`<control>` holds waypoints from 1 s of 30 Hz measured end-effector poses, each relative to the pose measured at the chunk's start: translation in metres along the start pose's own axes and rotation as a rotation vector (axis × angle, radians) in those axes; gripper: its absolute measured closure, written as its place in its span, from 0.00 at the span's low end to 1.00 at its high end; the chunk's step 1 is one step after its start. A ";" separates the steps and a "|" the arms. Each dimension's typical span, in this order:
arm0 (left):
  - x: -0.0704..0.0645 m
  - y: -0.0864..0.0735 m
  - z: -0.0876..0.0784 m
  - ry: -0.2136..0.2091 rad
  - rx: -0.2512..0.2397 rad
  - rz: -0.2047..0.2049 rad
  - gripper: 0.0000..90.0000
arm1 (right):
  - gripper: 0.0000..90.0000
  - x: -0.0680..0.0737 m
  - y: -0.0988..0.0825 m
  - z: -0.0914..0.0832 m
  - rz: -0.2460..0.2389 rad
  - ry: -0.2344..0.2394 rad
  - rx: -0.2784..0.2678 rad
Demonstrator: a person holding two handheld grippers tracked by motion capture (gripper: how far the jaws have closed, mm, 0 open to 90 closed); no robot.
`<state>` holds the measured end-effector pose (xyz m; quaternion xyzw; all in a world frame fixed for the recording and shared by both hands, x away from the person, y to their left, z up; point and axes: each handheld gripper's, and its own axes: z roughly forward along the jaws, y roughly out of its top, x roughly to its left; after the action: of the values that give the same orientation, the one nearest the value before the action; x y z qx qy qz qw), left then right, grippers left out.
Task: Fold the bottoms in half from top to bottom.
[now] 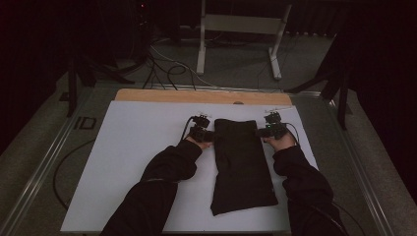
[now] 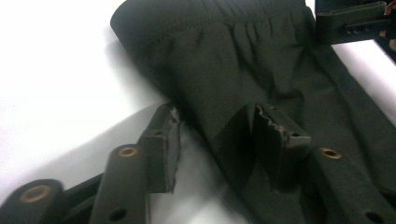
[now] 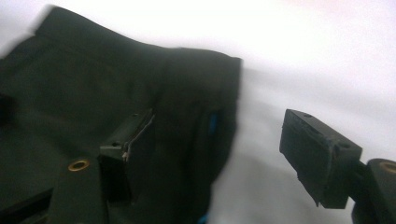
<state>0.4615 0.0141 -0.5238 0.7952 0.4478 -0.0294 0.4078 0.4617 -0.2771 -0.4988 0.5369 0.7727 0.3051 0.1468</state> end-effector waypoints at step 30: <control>-0.008 0.000 0.003 0.058 0.042 0.113 0.97 | 0.71 0.014 -0.003 0.021 -0.048 0.050 0.009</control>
<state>0.4579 0.0065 -0.5220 0.8282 0.4130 0.0071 0.3788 0.4659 -0.2579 -0.5153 0.5112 0.7900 0.3114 0.1324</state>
